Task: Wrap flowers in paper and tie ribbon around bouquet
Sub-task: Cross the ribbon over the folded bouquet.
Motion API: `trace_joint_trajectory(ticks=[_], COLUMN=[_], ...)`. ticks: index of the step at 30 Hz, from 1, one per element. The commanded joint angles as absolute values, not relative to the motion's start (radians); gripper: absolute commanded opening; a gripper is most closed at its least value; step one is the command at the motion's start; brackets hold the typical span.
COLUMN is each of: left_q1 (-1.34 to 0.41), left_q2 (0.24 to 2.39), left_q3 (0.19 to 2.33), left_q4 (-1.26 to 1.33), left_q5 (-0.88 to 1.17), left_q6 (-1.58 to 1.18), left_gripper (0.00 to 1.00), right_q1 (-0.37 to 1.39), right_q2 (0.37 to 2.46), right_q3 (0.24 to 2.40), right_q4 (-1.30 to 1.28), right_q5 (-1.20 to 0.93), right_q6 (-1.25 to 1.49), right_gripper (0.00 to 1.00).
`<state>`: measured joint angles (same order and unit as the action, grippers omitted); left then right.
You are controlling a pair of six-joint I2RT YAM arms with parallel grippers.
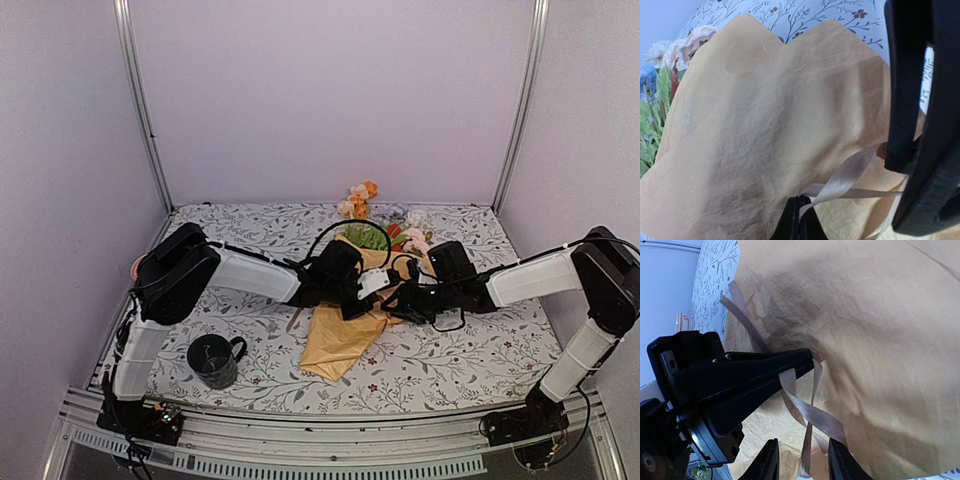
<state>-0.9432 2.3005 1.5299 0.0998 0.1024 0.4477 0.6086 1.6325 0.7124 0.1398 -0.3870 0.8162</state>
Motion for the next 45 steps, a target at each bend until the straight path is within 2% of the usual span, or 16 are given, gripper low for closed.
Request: trace_joint_trajectory(ticks=[1,4,9,16,20,26,28,31,33,37,39,42,45], left_q1=[-0.934,-0.933,-0.933,-0.931,-0.932,-0.923,-0.918,-0.904,-0.886,-0.853,-0.847,-0.852,-0.899], left_q2=[2.318,2.319,2.323,2.262,2.195,2.048,1.993,1.891,1.849,1.839,1.832,1.830,1.817], left_q3=[1.545,1.548,1.576,1.596,1.585,1.514,1.480,1.418,1.362,1.235,1.153,1.055,0.985], left_q4=[0.121,0.121,0.109,0.036,-0.027,-0.073,-0.108,-0.169,-0.217,-0.331,-0.343,-0.311,-0.231], left_q5=[0.120,0.120,0.112,0.111,0.137,0.134,0.103,0.027,-0.025,-0.090,-0.101,-0.050,0.032], left_q6=[0.424,0.421,0.402,0.378,0.372,0.305,0.260,0.149,0.065,-0.083,-0.121,-0.154,-0.146], left_gripper=[0.00,0.00,0.02,0.36,0.58,0.77,0.80,0.79,0.72,0.39,0.30,0.23,0.23], right_q1=[0.615,0.617,0.617,0.617,0.616,0.614,0.614,0.613,0.612,0.613,0.611,0.608,0.603], right_q2=[1.653,1.664,1.732,1.779,1.778,1.779,1.783,1.786,1.788,1.788,1.791,1.795,1.800], right_q3=[0.700,0.705,0.720,0.733,0.733,0.734,0.736,0.735,0.737,0.742,0.750,0.759,0.772], right_q4=[0.140,0.133,0.125,0.125,0.124,0.123,0.123,0.124,0.125,0.122,0.116,0.112,0.108], right_q5=[-0.323,-0.321,-0.309,-0.289,-0.286,-0.290,-0.293,-0.298,-0.303,-0.307,-0.308,-0.316,-0.325], right_q6=[0.824,0.818,0.803,0.794,0.790,0.783,0.780,0.776,0.772,0.757,0.748,0.734,0.722], right_gripper=[0.36,0.36,0.29,0.12,0.07,0.05,0.05,0.05,0.05,0.05,0.05,0.05,0.05])
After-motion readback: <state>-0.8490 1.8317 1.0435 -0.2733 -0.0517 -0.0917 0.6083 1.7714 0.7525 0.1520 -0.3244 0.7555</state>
